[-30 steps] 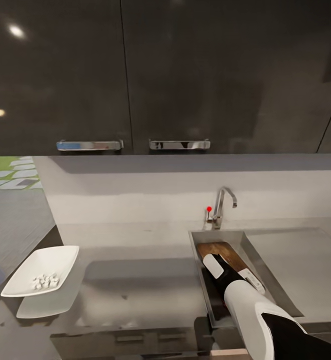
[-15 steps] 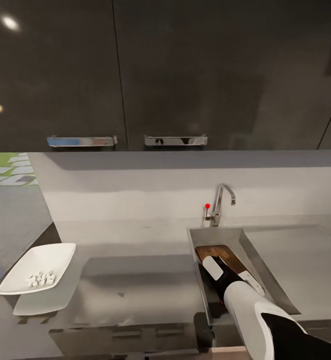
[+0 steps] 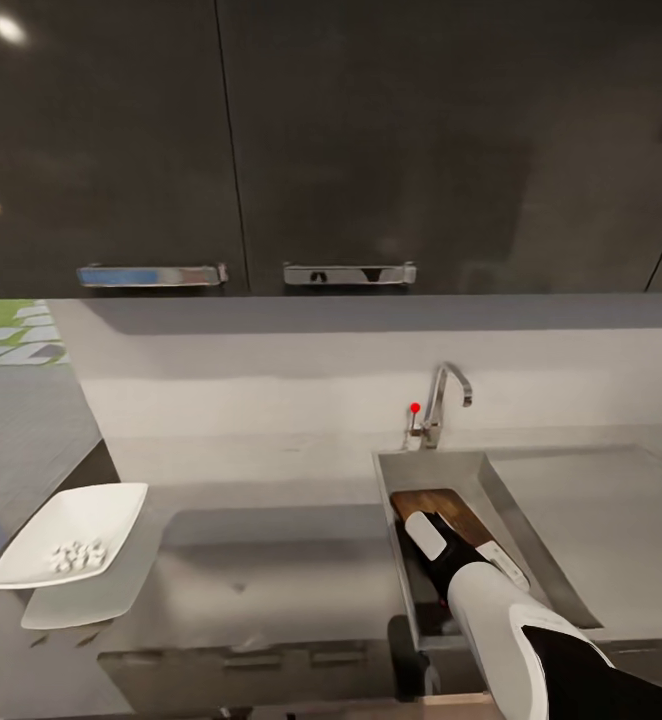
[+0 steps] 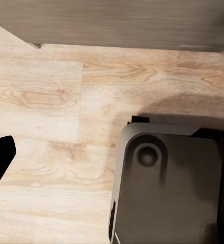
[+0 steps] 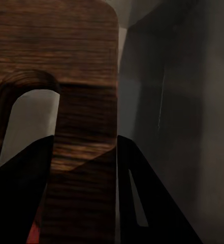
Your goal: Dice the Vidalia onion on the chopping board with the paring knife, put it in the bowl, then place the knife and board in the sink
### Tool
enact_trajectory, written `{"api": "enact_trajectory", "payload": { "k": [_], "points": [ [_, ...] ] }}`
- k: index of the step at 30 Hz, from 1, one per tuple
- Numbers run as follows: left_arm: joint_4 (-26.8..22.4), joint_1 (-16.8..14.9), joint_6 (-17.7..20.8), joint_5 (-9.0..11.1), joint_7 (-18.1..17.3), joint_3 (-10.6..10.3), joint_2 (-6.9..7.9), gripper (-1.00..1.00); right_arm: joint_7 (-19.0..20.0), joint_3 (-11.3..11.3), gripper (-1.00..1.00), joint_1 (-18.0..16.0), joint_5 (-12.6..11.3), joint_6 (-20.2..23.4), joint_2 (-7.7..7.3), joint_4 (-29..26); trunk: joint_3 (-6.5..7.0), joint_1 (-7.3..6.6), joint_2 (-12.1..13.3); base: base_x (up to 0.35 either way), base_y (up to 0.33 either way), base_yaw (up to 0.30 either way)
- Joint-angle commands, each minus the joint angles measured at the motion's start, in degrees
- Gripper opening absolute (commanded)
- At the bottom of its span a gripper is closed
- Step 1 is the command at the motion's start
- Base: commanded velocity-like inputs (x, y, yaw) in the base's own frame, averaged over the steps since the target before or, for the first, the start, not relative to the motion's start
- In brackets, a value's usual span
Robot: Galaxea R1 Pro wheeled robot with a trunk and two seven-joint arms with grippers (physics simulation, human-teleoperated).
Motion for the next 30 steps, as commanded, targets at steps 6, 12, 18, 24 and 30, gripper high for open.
{"api": "enact_trajectory", "payload": {
  "k": [6, 12, 18, 24, 30],
  "points": [
    [-0.08, 0.00, -0.15, 0.60, 0.50, -0.48, 0.09, 1.00, -0.07, 0.16, -1.00, -0.03, -0.38, -1.07, 0.00, -0.28, -0.17, 0.05, -0.12, 0.027, -0.015, 0.000],
    [-0.10, 0.00, -0.15, 0.60, 0.50, -0.48, 0.08, 1.00, -0.07, 0.24, 1.00, -0.03, -0.40, -1.30, 0.00, -0.61, -0.17, 0.05, -0.12, 0.001, 0.000, 0.000],
    [-0.08, 0.00, -0.15, 0.60, 0.50, -0.48, 0.08, 1.00, -0.07, 0.25, 1.00, -0.03, -0.41, -1.31, 0.00, -0.67, -0.17, 0.05, -0.12, 0.000, 0.000, 0.000],
    [-0.08, 0.00, -0.15, 0.60, 0.50, -0.48, 0.08, 1.00, -0.16, 0.60, 1.00, -0.03, -0.17, -2.18, 0.00, -1.63, -0.17, 0.05, -0.12, 0.000, 0.000, 0.000],
    [-0.08, 0.00, -0.15, 0.60, 0.50, -0.48, 0.08, 1.00, -0.70, 6.90, 1.00, -0.03, 0.53, 5.27, 0.00, -17.96, -0.17, 0.05, -0.12, 0.000, 0.000, 0.000]
  ]
}}
